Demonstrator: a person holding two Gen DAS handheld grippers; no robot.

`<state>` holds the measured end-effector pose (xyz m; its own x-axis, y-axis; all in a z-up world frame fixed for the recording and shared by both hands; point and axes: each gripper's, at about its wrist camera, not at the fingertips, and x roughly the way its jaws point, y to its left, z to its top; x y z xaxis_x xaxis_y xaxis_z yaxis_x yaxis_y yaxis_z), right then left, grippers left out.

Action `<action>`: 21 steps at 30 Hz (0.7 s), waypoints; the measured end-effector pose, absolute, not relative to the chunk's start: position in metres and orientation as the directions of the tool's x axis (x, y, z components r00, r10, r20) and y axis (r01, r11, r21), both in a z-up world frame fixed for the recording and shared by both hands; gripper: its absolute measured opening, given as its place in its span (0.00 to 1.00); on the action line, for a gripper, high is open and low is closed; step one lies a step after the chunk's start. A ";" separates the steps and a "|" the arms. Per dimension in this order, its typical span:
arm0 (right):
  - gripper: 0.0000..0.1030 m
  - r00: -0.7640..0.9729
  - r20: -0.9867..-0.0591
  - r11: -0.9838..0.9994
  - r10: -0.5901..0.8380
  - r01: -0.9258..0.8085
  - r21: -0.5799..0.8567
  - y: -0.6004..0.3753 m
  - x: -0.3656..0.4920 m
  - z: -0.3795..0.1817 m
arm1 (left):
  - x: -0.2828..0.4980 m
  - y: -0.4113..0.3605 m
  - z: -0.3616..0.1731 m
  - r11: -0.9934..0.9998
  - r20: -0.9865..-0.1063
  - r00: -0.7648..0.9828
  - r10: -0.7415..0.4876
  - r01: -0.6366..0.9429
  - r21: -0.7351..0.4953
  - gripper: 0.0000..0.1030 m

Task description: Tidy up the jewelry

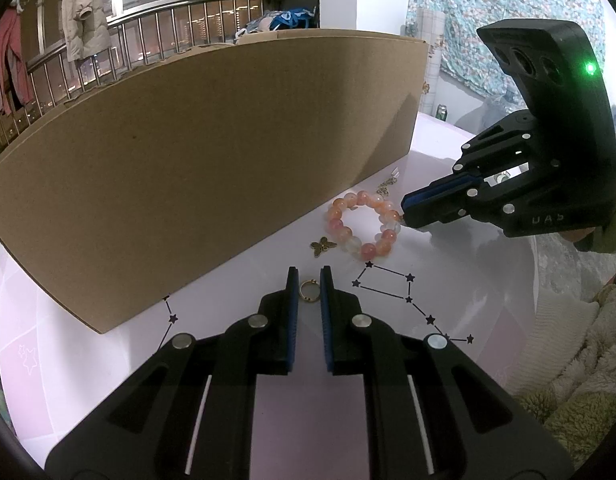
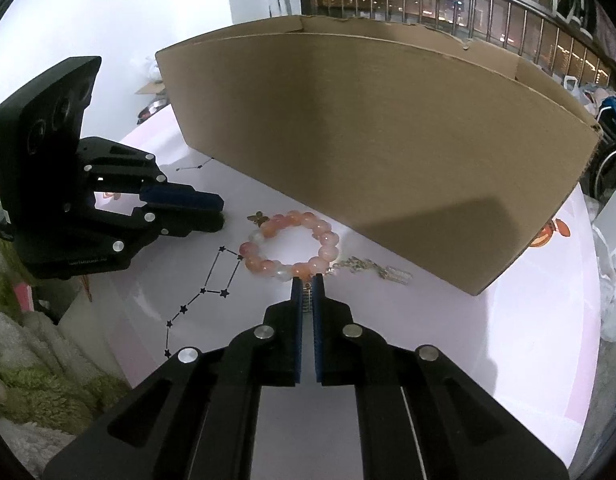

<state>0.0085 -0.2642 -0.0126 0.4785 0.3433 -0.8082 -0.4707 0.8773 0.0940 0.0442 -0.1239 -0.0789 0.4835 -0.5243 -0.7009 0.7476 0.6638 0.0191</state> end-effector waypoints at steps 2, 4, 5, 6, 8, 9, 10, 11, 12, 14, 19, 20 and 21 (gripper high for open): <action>0.05 0.481 -0.808 0.879 0.341 -0.468 0.092 -0.267 0.007 -0.011 | 0.044 -0.124 -0.079 0.663 -0.701 0.483 -0.525 0.748 0.020 0.09; 0.05 0.483 -0.807 0.880 0.338 -0.465 0.090 -0.269 0.006 -0.011 | 0.044 -0.124 -0.079 0.662 -0.700 0.482 -0.526 0.750 0.019 0.09; 0.03 0.486 -0.806 0.881 0.338 -0.464 0.090 -0.268 0.006 -0.010 | 0.044 -0.124 -0.079 0.660 -0.700 0.481 -0.528 0.751 0.018 0.09; 0.03 0.487 -0.805 0.882 0.338 -0.462 0.090 -0.270 0.005 -0.009 | 0.044 -0.124 -0.078 0.659 -0.699 0.481 -0.530 0.752 0.018 0.09; 0.03 0.492 -0.804 0.884 0.335 -0.460 0.086 -0.269 0.004 -0.009 | 0.045 -0.125 -0.078 0.659 -0.698 0.480 -0.532 0.752 0.016 0.09; 0.03 0.495 -0.803 0.884 0.333 -0.460 0.083 -0.270 0.004 -0.008 | 0.045 -0.125 -0.078 0.659 -0.698 0.480 -0.531 0.752 0.016 0.09; 0.03 0.495 -0.803 0.884 0.334 -0.460 0.084 -0.272 0.003 -0.007 | 0.045 -0.125 -0.078 0.659 -0.698 0.481 -0.531 0.752 0.017 0.09; 0.03 0.494 -0.803 0.884 0.334 -0.460 0.085 -0.273 0.002 -0.006 | 0.045 -0.125 -0.078 0.659 -0.698 0.481 -0.531 0.752 0.017 0.09; 0.03 0.495 -0.802 0.885 0.333 -0.459 0.084 -0.275 0.001 -0.006 | 0.045 -0.125 -0.078 0.659 -0.698 0.482 -0.530 0.752 0.019 0.09; 0.03 0.495 -0.801 0.885 0.337 -0.457 0.089 -0.276 0.000 -0.005 | 0.045 -0.125 -0.078 0.660 -0.698 0.482 -0.530 0.751 0.018 0.09; 0.08 0.483 -0.810 0.878 0.332 -0.472 0.078 -0.274 0.000 -0.006 | 0.045 -0.125 -0.079 0.661 -0.696 0.482 -0.532 0.750 0.015 0.09; 0.12 0.478 -0.812 0.875 0.335 -0.477 0.081 -0.274 0.001 -0.007 | 0.045 -0.125 -0.079 0.661 -0.696 0.482 -0.532 0.750 0.014 0.09; 0.12 0.478 -0.811 0.874 0.336 -0.478 0.080 -0.275 0.002 -0.007 | 0.045 -0.126 -0.079 0.661 -0.697 0.482 -0.531 0.750 0.015 0.09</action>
<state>0.0017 -0.2751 -0.0065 0.4783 0.3362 -0.8113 -0.4784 0.8745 0.0804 0.0451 -0.1258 -0.0790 0.4821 -0.5310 -0.6969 0.7499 0.6614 0.0148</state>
